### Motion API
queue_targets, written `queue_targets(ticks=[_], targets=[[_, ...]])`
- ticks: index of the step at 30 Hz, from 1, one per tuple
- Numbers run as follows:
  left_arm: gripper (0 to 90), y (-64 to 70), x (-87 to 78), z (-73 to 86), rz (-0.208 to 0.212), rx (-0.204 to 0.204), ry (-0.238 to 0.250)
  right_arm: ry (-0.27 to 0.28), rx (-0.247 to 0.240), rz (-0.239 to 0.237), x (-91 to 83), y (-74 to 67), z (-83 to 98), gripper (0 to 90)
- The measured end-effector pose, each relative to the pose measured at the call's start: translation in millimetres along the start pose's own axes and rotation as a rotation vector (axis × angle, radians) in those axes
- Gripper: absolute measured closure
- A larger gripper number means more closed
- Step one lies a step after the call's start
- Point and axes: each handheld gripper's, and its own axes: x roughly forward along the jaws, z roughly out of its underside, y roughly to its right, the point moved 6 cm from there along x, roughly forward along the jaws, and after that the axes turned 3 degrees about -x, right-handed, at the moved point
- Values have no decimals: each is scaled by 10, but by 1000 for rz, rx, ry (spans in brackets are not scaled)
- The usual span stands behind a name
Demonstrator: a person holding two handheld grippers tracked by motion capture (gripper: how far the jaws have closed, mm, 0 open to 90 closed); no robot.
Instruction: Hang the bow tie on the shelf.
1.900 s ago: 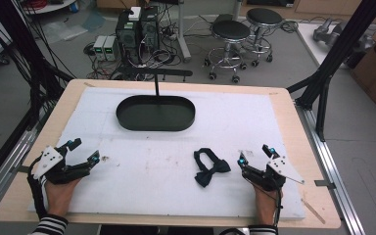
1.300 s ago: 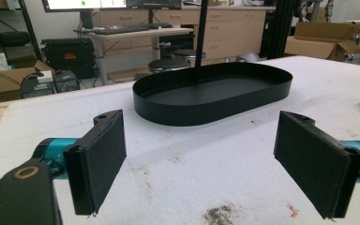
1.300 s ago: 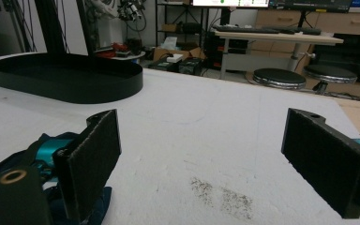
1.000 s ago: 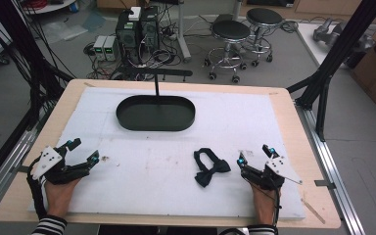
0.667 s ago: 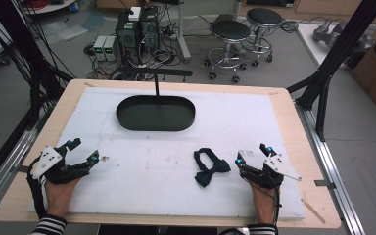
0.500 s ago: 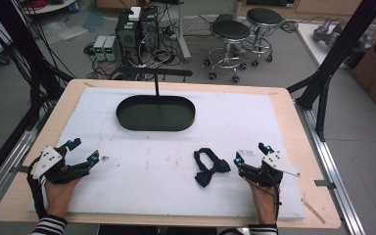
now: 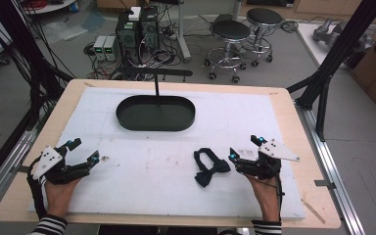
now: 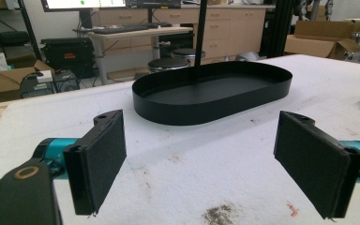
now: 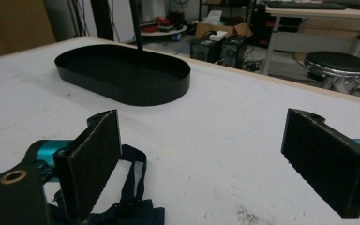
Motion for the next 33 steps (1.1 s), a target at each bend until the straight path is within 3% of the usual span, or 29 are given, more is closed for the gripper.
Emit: queue_targets(ticks=[3,5,12,16,23,27,28,33], targets=[[175,1,1,0,-1,1,0,-13,-41,-13,15,-36,-46,146],[175,1,2,0,-2,2,1,-59,-84,-40,43,-77,-99,157],[175,1,1,0,-1,0,1,-171,-103,-106,122,-133,-151,186],[176,2,2,-1,0,-1,2,-236,-152,-143,186,-179,-159,232],[176,0,1,-1,0,-1,2,-320,-121,-182,254,-207,-100,254],[176,1,3,-1,-1,-2,2,-374,-122,-213,308,-238,-62,276],[176,0,3,-1,0,-2,1,-408,-121,-223,337,-262,-47,278],[176,1,2,-1,0,-2,0,-460,-140,-248,413,-321,-10,275]])
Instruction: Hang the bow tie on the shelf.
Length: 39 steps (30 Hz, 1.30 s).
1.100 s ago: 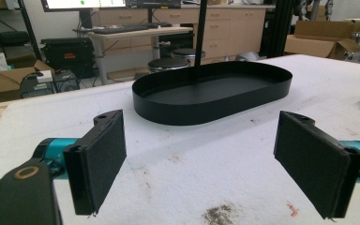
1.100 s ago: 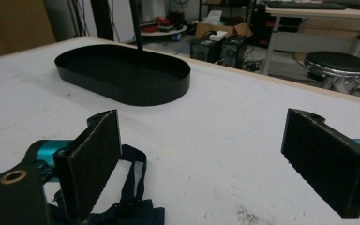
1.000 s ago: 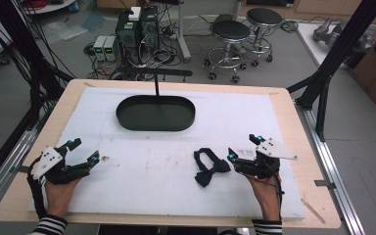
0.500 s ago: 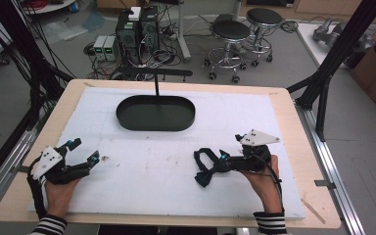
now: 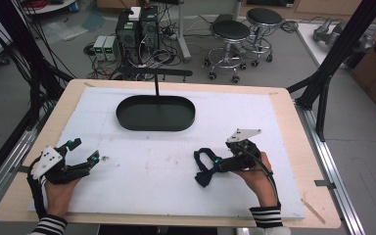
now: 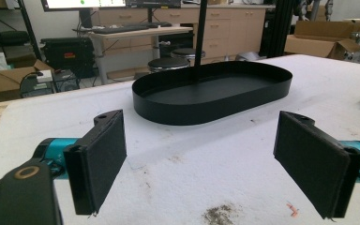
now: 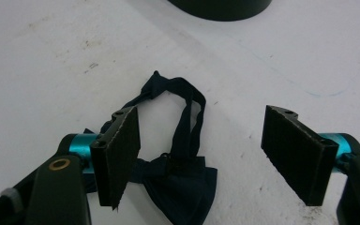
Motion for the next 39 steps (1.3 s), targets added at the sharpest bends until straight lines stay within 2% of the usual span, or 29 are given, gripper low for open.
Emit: queue_targets(ticks=[4,7,12,16,26,30,33,36,39], targets=[[177,0,0,0,1,-1,1,-28,1,-12,59,-14,-7,291],[177,0,0,0,1,0,0,-64,13,-6,104,-10,-15,322],[177,0,2,-1,0,-3,3,-122,59,-17,177,4,1,366],[177,0,2,-1,1,-3,2,-157,62,-20,220,0,15,415],[176,-2,1,0,2,-3,1,-200,107,-19,283,7,32,460],[176,-1,1,-1,2,-4,1,-213,111,-27,311,-5,39,479],[176,-1,2,-1,3,-5,2,-233,127,-32,337,-16,55,475],[176,-3,1,-1,3,-4,1,-250,165,-47,366,-17,82,475],[176,-2,0,-1,3,-4,1,-257,168,-45,378,-10,99,493]])
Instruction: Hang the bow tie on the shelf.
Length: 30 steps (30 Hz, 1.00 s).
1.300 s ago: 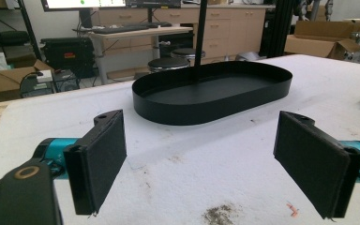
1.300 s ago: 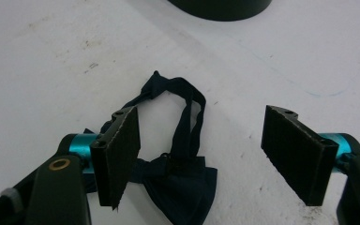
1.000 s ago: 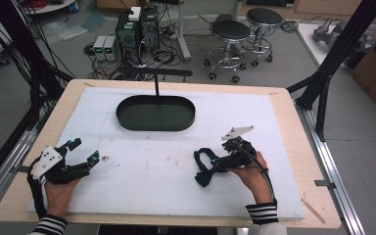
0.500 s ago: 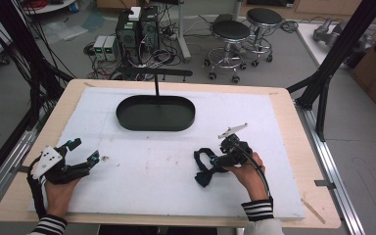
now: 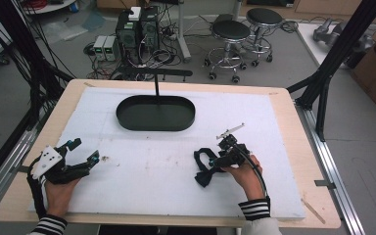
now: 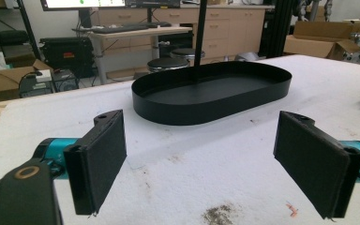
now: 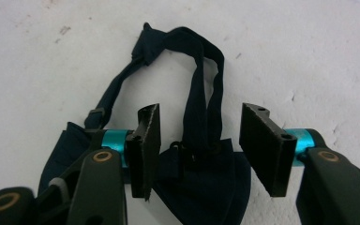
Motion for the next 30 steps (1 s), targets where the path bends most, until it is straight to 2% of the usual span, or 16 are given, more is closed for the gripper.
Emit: queue_targets(ticks=[6,10,17,20,28,29,30], targets=[[176,2,1,0,0,-1,1,-34,3,6,42,-40,10,589],[177,-1,0,0,0,0,0,-50,26,4,55,-46,9,643],[177,2,-2,1,1,4,-1,-58,39,7,58,-47,4,663],[177,2,-1,0,1,2,0,-62,63,12,58,-55,0,671],[176,2,-1,0,1,2,0,-61,61,11,57,-45,-3,679],[176,2,-1,0,1,2,0,-61,65,12,53,-49,-5,800],[176,2,-1,0,1,2,0,-51,59,18,37,-50,-15,806]])
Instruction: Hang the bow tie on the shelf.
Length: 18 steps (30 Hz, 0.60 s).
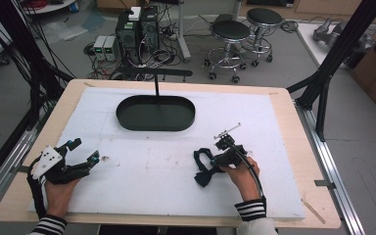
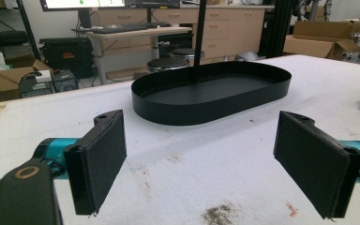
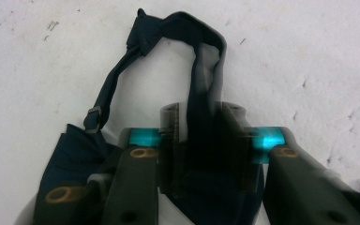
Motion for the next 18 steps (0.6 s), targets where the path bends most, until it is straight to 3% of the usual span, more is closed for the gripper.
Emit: queue_targets(ticks=[2,10,18], targets=[[176,1,0,0,0,0,0,17,12,-23,-21,-8,-15,828],[177,0,0,0,-1,-1,0,22,-7,-30,-22,-26,-26,852],[177,-2,-1,0,-1,1,0,-11,-14,-26,8,-12,8,788]])
